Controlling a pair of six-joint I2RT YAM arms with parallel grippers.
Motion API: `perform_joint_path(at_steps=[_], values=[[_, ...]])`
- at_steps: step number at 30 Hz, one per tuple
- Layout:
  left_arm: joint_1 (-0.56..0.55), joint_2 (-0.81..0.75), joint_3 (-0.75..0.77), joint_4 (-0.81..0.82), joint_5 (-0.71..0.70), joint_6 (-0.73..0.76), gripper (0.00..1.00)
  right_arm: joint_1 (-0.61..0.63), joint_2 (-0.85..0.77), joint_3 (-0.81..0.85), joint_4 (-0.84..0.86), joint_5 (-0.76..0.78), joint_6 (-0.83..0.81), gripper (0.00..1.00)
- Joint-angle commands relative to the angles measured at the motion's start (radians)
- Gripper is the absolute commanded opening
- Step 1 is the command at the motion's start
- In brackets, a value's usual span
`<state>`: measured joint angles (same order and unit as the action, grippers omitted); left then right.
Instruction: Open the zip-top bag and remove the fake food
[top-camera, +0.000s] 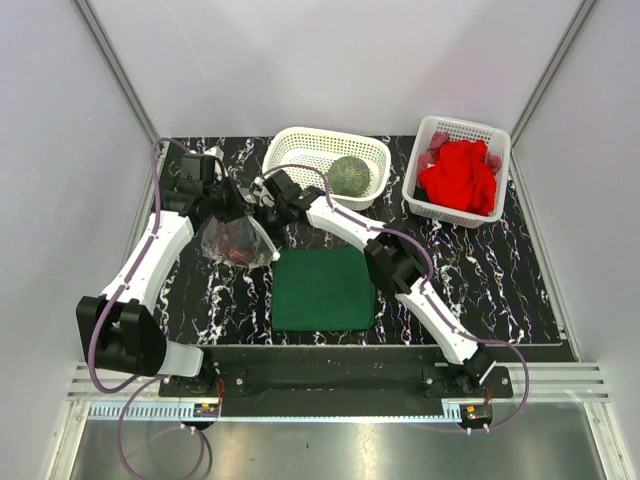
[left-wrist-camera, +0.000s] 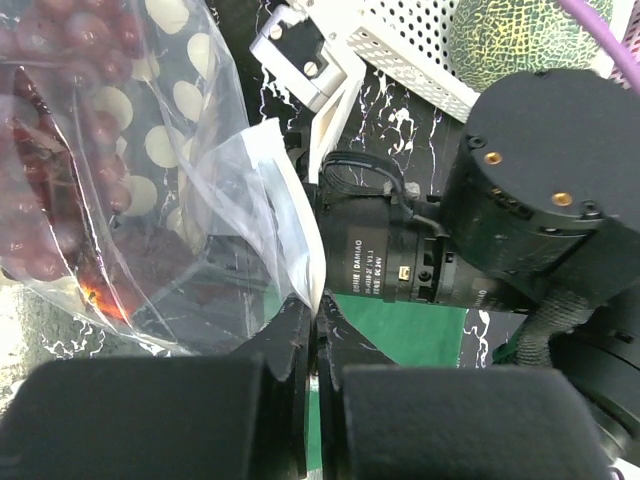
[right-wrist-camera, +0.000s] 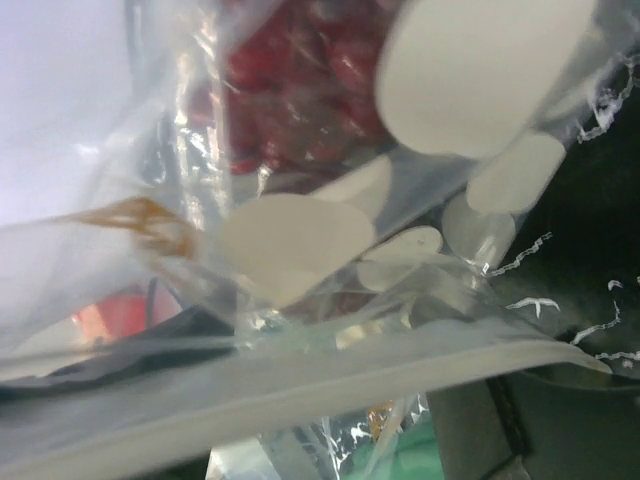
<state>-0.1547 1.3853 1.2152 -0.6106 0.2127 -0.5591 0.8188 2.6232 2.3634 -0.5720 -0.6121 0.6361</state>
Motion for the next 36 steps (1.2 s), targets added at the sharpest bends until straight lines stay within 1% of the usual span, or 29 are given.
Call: perform_joint_path(at_steps=[1, 4, 5, 6, 7, 9, 10, 13, 16, 18, 19, 22, 24, 26, 28, 29, 30, 31, 36], values=[[-0.008, -0.055, 0.015, 0.031, 0.017, 0.005, 0.0, 0.01, -0.104, -0.07, 0.028, 0.029, 0.034, 0.72], [-0.008, -0.058, 0.041, 0.02, 0.027, 0.016, 0.0, 0.005, -0.172, -0.117, 0.018, 0.049, -0.012, 0.69], [-0.008, -0.058, 0.046, 0.017, 0.03, 0.019, 0.0, 0.008, -0.183, -0.121, 0.02, 0.042, -0.025, 0.66], [-0.008, -0.063, 0.05, 0.018, 0.028, 0.022, 0.0, 0.005, -0.19, -0.121, 0.018, 0.029, -0.045, 0.61], [-0.008, -0.065, 0.061, 0.017, 0.028, 0.031, 0.0, 0.005, -0.202, -0.112, 0.018, 0.005, -0.058, 0.54], [-0.008, -0.068, 0.069, 0.012, 0.019, 0.042, 0.0, 0.005, -0.21, -0.11, 0.024, -0.003, -0.061, 0.49], [-0.008, -0.066, 0.075, 0.012, 0.017, 0.044, 0.0, 0.005, -0.209, -0.096, 0.029, -0.023, -0.055, 0.42], [-0.008, -0.06, 0.079, 0.014, 0.031, 0.034, 0.0, 0.005, -0.181, -0.061, 0.041, -0.043, 0.0, 0.31], [-0.012, -0.051, 0.084, 0.02, 0.048, 0.01, 0.0, 0.003, -0.144, -0.05, 0.098, -0.073, 0.075, 0.31], [-0.017, -0.048, 0.081, 0.026, 0.053, -0.01, 0.0, 0.005, -0.121, -0.052, 0.177, -0.09, 0.138, 0.31], [-0.019, -0.046, 0.076, 0.032, 0.053, -0.021, 0.0, 0.005, -0.1, -0.047, 0.204, -0.103, 0.157, 0.33], [-0.023, -0.048, 0.04, 0.06, 0.063, -0.056, 0.0, 0.005, -0.066, -0.052, 0.286, -0.092, 0.18, 0.4], [-0.023, -0.048, 0.008, 0.072, 0.066, -0.074, 0.0, 0.003, -0.042, -0.047, 0.317, -0.09, 0.195, 0.47], [-0.023, -0.043, -0.002, 0.081, 0.07, -0.079, 0.0, 0.003, 0.0, -0.029, 0.317, -0.094, 0.203, 0.49], [-0.023, -0.042, -0.006, 0.081, 0.068, -0.078, 0.0, 0.003, 0.011, -0.049, 0.314, -0.086, 0.195, 0.53], [-0.023, -0.043, -0.006, 0.083, 0.065, -0.076, 0.0, 0.003, 0.009, -0.061, 0.307, -0.077, 0.182, 0.54], [-0.023, -0.043, -0.005, 0.083, 0.063, -0.071, 0.0, 0.003, -0.008, -0.099, 0.302, -0.049, 0.169, 0.61], [-0.023, -0.042, -0.002, 0.081, 0.063, -0.067, 0.0, 0.003, -0.017, -0.119, 0.301, -0.038, 0.154, 0.64], [-0.023, -0.046, 0.0, 0.077, 0.059, -0.055, 0.0, 0.002, -0.057, -0.197, 0.241, 0.011, 0.059, 0.72]])
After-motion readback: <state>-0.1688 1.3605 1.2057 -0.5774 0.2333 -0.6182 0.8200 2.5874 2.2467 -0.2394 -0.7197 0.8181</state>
